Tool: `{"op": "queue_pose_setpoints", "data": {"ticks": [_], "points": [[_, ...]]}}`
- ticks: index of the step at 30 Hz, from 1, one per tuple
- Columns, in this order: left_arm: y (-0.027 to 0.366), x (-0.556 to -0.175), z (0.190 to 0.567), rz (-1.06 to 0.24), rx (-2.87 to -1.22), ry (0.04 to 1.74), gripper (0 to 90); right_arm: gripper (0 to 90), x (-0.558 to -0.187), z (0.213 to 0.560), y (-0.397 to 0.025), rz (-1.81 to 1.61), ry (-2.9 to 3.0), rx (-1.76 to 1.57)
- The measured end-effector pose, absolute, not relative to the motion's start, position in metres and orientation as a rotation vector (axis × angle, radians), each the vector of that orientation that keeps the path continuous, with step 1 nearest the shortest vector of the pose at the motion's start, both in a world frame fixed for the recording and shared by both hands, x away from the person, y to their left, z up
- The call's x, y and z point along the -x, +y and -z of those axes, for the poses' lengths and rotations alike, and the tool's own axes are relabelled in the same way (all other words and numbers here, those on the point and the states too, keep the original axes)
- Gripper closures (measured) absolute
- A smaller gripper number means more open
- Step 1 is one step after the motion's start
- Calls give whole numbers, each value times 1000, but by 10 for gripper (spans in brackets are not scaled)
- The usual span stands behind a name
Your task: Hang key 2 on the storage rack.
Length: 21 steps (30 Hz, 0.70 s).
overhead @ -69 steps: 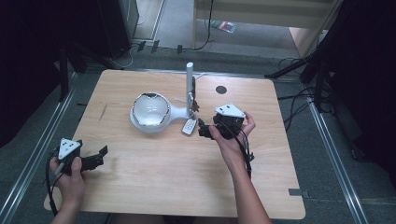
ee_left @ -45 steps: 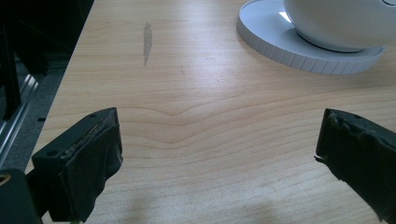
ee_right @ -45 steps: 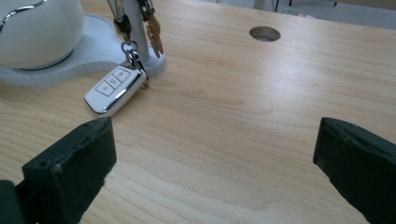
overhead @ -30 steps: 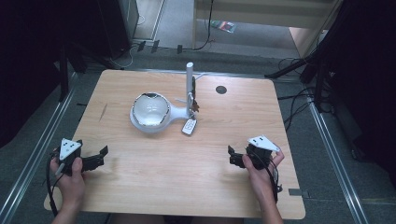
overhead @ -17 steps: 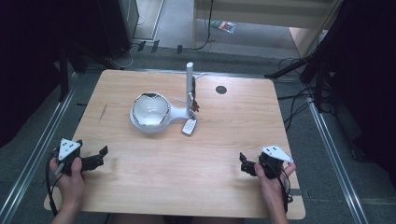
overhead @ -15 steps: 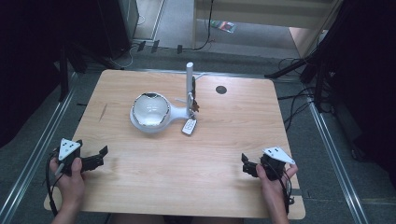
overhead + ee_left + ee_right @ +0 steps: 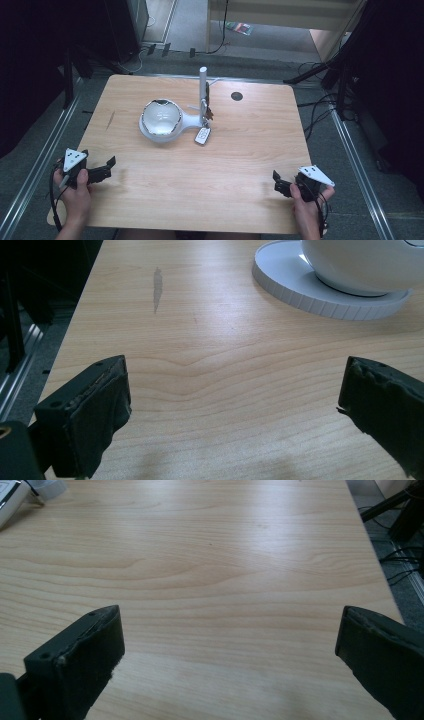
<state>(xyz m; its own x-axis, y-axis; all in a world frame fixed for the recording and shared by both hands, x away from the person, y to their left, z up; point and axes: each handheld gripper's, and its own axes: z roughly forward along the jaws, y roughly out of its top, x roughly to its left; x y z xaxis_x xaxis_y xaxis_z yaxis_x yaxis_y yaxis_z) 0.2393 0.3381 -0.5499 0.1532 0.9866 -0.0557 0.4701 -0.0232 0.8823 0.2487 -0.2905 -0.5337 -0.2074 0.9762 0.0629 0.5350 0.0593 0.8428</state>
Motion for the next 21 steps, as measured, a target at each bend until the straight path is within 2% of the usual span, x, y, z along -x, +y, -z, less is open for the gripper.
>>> {"op": "queue_pose_setpoints", "data": {"ticks": [21], "points": [[337,-239,550,-804,-1622,1434,7,0,-225,540,-334,-1045,1748,-1538]]}}
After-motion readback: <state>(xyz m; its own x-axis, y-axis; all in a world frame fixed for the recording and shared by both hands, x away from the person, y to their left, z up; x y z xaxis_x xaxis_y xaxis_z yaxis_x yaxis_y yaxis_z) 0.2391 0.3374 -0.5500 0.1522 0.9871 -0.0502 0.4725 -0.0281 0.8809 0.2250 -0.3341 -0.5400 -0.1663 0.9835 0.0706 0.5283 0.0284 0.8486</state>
